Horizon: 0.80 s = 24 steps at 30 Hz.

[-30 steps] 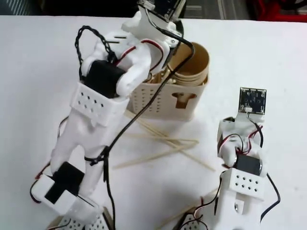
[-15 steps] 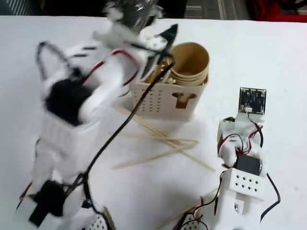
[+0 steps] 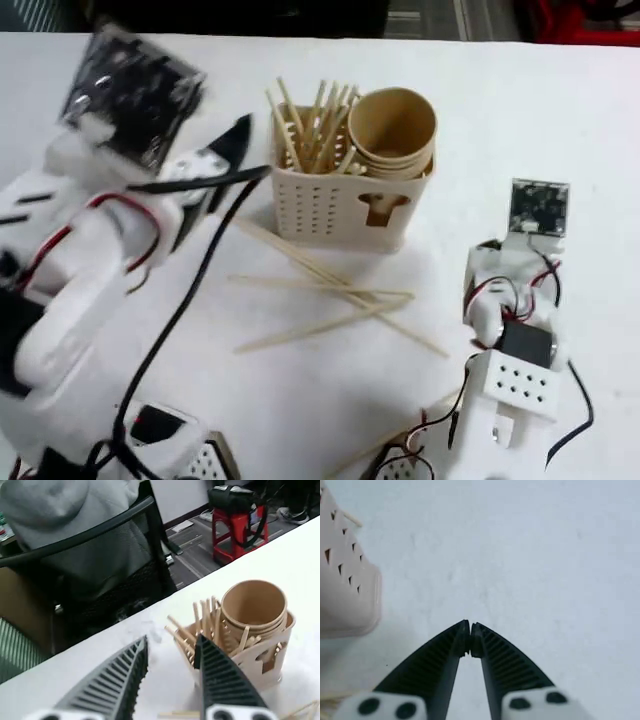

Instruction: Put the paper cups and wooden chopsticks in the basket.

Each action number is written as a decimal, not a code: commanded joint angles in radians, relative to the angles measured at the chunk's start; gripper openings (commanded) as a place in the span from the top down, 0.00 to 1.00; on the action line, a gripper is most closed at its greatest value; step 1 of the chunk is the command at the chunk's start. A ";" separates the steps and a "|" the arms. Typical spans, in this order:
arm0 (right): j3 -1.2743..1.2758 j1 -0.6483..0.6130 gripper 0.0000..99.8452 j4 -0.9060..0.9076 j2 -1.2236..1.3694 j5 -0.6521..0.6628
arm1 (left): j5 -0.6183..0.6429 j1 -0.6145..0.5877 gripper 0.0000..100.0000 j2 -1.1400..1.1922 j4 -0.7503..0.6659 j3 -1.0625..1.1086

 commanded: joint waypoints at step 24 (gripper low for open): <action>-0.787 0.012 0.94 0.412 0.659 0.196 | 0.040 -0.369 0.84 -0.254 -0.180 0.710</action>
